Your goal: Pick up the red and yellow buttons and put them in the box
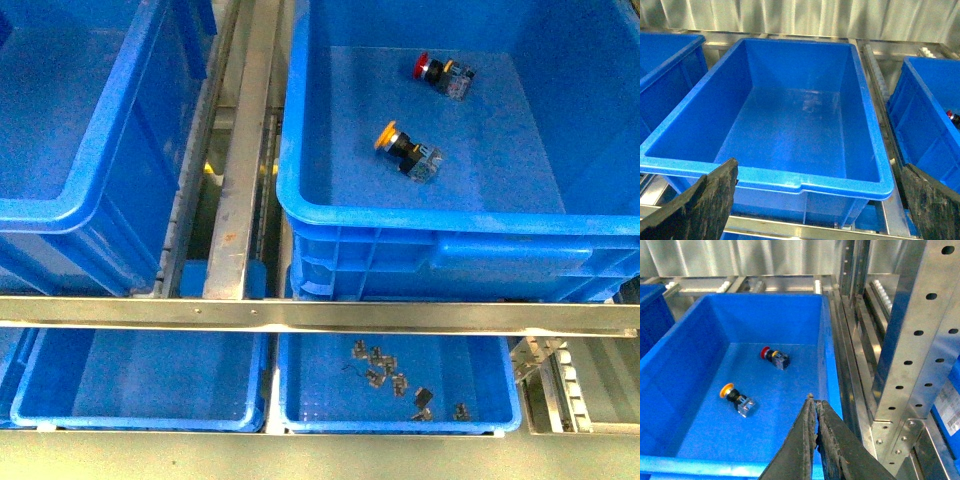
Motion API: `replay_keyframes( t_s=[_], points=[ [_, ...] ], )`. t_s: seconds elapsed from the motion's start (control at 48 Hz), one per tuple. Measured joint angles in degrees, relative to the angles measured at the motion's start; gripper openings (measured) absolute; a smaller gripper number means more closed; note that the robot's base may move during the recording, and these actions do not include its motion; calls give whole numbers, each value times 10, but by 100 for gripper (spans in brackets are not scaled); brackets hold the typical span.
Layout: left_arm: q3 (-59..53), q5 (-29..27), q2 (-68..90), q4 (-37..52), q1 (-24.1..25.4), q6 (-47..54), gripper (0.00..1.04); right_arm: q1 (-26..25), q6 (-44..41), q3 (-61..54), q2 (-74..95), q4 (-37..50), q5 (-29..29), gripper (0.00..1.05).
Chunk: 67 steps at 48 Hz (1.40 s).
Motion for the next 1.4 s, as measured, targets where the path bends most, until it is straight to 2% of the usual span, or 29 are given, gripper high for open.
replay_keyframes(
  t_s=[0.688, 1.167, 1.271, 1.397],
  points=[
    [0, 0, 0, 0, 0, 0, 97, 0, 0, -4, -202, -186, 0, 3],
    [0, 0, 0, 0, 0, 0, 97, 0, 0, -4, -270, -255, 0, 3],
    [0, 0, 0, 0, 0, 0, 97, 0, 0, -4, -347, -347, 0, 3],
    [0, 0, 0, 0, 0, 0, 97, 0, 0, -4, -365, -351, 0, 3]
  ],
)
